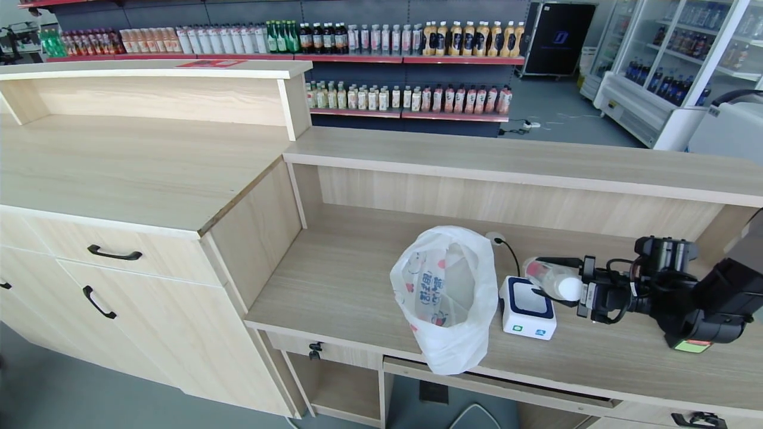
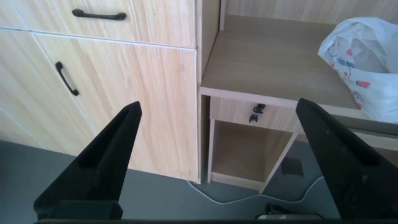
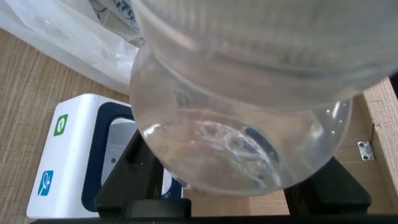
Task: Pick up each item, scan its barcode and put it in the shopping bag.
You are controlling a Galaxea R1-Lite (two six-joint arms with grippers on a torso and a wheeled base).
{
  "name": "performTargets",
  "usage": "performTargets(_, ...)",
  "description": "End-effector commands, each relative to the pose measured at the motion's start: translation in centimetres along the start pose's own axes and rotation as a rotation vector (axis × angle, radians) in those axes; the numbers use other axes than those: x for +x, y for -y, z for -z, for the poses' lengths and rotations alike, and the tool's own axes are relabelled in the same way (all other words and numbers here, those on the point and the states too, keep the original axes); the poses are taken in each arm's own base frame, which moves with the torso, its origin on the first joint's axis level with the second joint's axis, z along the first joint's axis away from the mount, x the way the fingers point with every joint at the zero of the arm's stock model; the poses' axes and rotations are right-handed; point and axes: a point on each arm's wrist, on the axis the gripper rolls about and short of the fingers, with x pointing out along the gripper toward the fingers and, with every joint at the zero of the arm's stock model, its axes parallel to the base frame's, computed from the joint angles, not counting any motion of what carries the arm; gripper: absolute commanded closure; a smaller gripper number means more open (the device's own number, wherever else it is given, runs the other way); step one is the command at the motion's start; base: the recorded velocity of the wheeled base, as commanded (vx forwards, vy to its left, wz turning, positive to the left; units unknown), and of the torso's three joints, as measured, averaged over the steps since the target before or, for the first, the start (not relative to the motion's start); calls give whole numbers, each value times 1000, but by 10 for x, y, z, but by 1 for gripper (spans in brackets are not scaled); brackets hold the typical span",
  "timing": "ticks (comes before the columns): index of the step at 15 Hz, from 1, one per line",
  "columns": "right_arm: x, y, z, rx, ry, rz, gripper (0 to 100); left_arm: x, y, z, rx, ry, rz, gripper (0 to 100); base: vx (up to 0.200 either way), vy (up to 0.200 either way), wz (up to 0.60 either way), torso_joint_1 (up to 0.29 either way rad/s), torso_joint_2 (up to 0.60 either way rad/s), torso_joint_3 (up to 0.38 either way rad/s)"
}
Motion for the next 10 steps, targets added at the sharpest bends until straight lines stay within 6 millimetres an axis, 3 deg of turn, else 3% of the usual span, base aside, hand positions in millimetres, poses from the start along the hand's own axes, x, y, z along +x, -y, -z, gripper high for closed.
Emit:
performTargets(1, 3, -1, 2, 0, 5, -2, 100, 0, 0, 0, 0, 1, 0, 0, 0, 0, 0, 0, 0, 0)
performTargets(10, 27, -5, 3, -9, 51, -18, 100, 0, 0, 0, 0, 1, 0, 0, 0, 0, 0, 0, 0, 0)
